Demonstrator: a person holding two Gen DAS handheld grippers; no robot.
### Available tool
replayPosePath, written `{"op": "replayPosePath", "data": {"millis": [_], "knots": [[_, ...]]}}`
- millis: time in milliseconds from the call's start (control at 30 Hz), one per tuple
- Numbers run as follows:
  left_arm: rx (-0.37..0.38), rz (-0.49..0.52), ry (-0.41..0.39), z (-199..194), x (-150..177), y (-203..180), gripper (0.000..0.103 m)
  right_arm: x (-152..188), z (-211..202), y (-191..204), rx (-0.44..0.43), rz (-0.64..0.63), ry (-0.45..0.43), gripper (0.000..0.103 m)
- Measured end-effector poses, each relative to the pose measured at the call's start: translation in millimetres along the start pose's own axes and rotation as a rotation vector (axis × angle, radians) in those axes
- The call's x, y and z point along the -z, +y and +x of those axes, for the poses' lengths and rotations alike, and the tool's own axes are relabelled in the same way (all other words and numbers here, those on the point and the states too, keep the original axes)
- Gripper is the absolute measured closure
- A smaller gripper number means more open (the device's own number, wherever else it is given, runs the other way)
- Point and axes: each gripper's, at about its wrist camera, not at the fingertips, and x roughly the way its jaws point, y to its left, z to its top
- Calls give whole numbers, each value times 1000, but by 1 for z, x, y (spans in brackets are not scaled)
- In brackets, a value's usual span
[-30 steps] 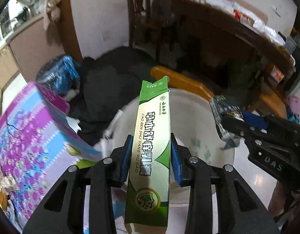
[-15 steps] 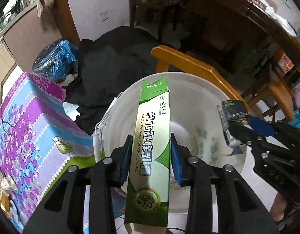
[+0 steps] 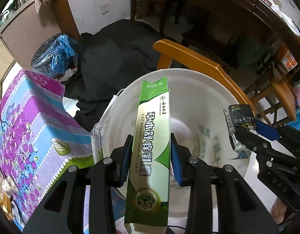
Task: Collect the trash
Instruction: 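Open both grippers to drop the items into the basin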
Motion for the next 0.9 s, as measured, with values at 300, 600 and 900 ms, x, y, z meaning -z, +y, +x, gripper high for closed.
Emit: {"op": "replayPosePath", "data": {"millis": [300,600,900], "knots": [[-19,4,3,4,-2,0,60,6,9,-6,8,16,9,60],[-29,-1,-2,2,-1,2,55,9,7,-10,-3,20,-7,59],[-30,0,-5,-1,1,6,55,8,3,-13,-8,24,-12,59]]}}
